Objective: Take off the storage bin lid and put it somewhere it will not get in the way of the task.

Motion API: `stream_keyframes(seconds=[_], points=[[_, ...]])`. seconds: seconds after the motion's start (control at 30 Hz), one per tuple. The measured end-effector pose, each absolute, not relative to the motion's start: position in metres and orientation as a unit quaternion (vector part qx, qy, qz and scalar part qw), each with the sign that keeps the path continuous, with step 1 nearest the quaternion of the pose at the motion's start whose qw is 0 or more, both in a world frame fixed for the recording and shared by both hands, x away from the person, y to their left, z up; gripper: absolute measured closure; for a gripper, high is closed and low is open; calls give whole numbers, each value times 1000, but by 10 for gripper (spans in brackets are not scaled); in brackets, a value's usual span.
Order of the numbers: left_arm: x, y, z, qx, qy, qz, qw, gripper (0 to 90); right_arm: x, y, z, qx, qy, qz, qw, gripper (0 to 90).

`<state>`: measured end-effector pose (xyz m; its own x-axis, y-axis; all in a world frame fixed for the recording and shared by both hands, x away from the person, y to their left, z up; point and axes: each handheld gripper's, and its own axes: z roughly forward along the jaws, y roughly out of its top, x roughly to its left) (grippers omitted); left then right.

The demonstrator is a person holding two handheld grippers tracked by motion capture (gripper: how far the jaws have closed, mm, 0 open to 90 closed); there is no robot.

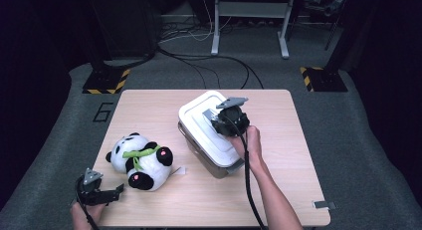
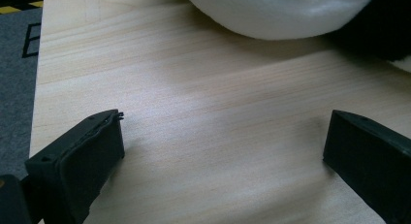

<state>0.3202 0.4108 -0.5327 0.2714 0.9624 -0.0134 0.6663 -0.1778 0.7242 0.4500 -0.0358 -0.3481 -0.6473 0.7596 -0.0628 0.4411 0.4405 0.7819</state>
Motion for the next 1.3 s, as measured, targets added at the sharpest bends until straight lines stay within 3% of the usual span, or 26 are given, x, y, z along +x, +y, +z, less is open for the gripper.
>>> stream_keyframes(seconds=[1.3], points=[[320,411,-533,729,557,235,319,8,445,-133,-340,441,781,374,238,667]])
